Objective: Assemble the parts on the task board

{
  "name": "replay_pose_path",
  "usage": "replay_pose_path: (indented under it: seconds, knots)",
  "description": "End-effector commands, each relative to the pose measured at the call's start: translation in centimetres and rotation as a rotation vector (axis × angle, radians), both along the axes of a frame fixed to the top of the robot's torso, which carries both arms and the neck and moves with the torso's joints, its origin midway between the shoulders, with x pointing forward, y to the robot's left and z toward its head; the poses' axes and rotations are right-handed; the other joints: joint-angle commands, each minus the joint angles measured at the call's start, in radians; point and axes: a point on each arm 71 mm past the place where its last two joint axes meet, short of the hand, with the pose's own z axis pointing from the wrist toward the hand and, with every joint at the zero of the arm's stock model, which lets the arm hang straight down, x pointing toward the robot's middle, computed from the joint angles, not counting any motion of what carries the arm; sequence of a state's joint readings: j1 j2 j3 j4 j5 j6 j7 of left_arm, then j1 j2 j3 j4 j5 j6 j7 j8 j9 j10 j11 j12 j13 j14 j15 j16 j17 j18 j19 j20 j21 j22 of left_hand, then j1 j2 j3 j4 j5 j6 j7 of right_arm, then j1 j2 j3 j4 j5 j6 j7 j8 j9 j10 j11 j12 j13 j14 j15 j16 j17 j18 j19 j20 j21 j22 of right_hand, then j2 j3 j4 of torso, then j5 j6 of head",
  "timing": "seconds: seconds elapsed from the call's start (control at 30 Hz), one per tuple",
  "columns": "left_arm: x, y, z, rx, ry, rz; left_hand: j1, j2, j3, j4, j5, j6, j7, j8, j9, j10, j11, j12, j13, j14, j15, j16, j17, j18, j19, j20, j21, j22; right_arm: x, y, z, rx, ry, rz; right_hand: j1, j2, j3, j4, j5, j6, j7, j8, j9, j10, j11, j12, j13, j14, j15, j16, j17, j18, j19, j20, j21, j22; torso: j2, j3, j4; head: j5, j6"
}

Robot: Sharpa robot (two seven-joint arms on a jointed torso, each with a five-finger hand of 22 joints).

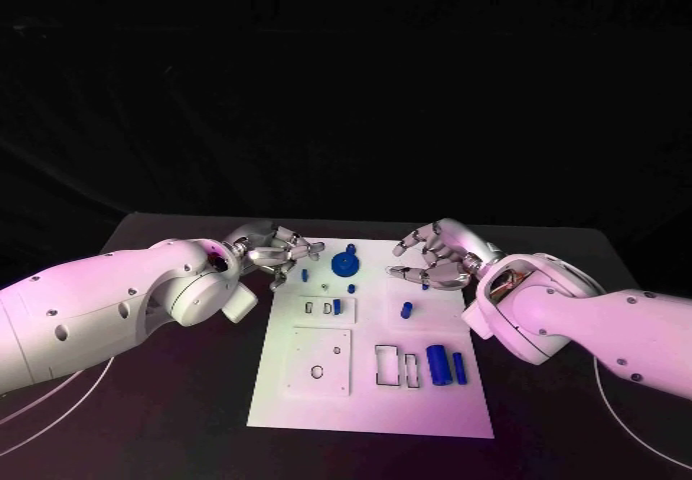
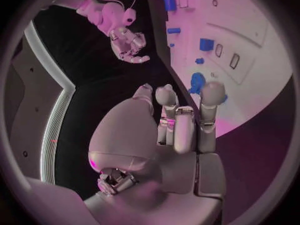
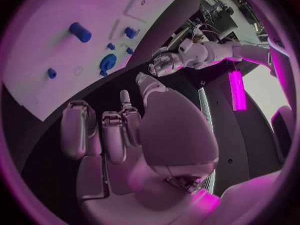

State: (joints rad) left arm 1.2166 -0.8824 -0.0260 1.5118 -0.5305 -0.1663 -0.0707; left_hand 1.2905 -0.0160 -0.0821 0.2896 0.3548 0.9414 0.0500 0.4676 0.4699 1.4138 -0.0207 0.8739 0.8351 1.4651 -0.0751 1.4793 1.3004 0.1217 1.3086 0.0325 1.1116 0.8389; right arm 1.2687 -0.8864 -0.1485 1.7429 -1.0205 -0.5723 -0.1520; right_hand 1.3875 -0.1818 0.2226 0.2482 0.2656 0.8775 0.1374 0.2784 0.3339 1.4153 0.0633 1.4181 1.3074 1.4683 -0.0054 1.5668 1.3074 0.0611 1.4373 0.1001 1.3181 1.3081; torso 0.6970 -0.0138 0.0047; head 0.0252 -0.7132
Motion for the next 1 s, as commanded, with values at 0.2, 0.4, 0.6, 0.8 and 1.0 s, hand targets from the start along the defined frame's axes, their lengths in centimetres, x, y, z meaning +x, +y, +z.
replay_pose_path:
  seconds: [0.2, 0.4, 0.6, 0.8, 1.0]
  knots:
    - [1.0, -2.0, -0.4, 0.436, 0.089, -0.127, -0.049, 0.027, -0.057, 0.005, -0.059, -0.106, 0.034, 0.013, 0.079, -0.192, 0.024, -0.175, -0.147, 0.066, 0.018, -0.016, 0.123, -0.011, -0.021, 0.018, 0.116, 0.137, 0.6, -2.5, -0.1, 0.063, 0.085, -0.067, 0.002, -0.006, 0.013, 0.007, 0.029, 0.012, -0.002, 0.014, 0.013, 0.0, -0.009, -0.007, 0.063, 0.103, -0.009, 0.004, 0.263, 0.006, -0.002, -0.007, -0.002, 0.075, -0.025, 0.0141, 0.0039, 0.009, -0.013]
    - [1.9, -3.7, -0.2, 0.537, 0.133, -0.164, -0.03, 0.073, -0.071, 0.004, -0.047, -0.144, 0.038, 0.042, 0.106, -0.237, 0.03, -0.186, -0.159, 0.05, 0.019, -0.073, 0.065, -0.023, 0.043, 0.023, 0.175, 0.225, 1.0, -3.3, -0.3, 0.061, 0.104, -0.093, 0.001, -0.007, 0.015, 0.009, 0.033, 0.011, -0.002, 0.015, 0.015, -0.001, -0.009, -0.008, 0.061, 0.102, -0.01, 0.004, 0.263, 0.006, -0.003, -0.008, -0.004, 0.074, -0.03, 0.0187, 0.0016, 0.014, -0.017]
    - [2.3, -5.2, -0.3, 0.624, 0.191, -0.21, -0.005, 0.109, -0.058, 0.004, -0.036, -0.152, 0.026, 0.095, 0.137, -0.142, 0.017, 0.078, 0.062, 0.09, 0.009, 0.035, 0.197, -0.059, 0.133, 0.012, 0.291, 0.42, 1.3, -3.9, -0.5, 0.052, 0.113, -0.112, -0.001, -0.008, 0.015, 0.011, 0.036, 0.011, -0.002, 0.016, 0.016, -0.002, -0.01, -0.01, 0.059, 0.102, -0.01, 0.003, 0.261, 0.007, -0.004, -0.008, -0.006, 0.073, -0.03, 0.0198, 0.0007, 0.017, -0.024]
    - [2.4, -6.5, -0.3, 0.688, 0.232, -0.255, -0.02, 0.122, -0.055, 0.004, -0.046, -0.168, 0.024, 0.124, 0.155, -0.099, 0.015, 0.254, 0.225, 0.099, 0.008, 0.069, 0.24, -0.073, 0.16, 0.011, 0.34, 0.504, 1.5, -4.2, -0.6, 0.041, 0.114, -0.119, -0.002, -0.009, 0.016, 0.013, 0.039, 0.01, -0.003, 0.017, 0.018, -0.003, -0.01, -0.011, 0.058, 0.102, -0.01, 0.003, 0.259, 0.007, -0.005, -0.009, -0.008, 0.072, -0.027, 0.0177, 0.0005, 0.015, -0.033]
    - [2.5, -7.5, -0.1, 0.724, 0.245, -0.271, -0.049, 0.129, -0.066, 0.004, -0.076, -0.177, 0.027, 0.136, 0.163, -0.103, 0.019, 0.278, 0.243, 0.1, 0.011, 0.074, 0.246, -0.076, 0.162, 0.014, 0.348, 0.519, 1.6, -4.2, -0.7, 0.035, 0.117, -0.123, -0.002, -0.011, 0.02, 0.016, 0.048, 0.007, -0.003, 0.019, 0.021, -0.004, -0.01, -0.012, 0.056, 0.101, -0.011, 0.002, 0.259, 0.007, -0.005, -0.009, -0.009, 0.072, -0.026, 0.0184, 0.0013, 0.016, -0.037]
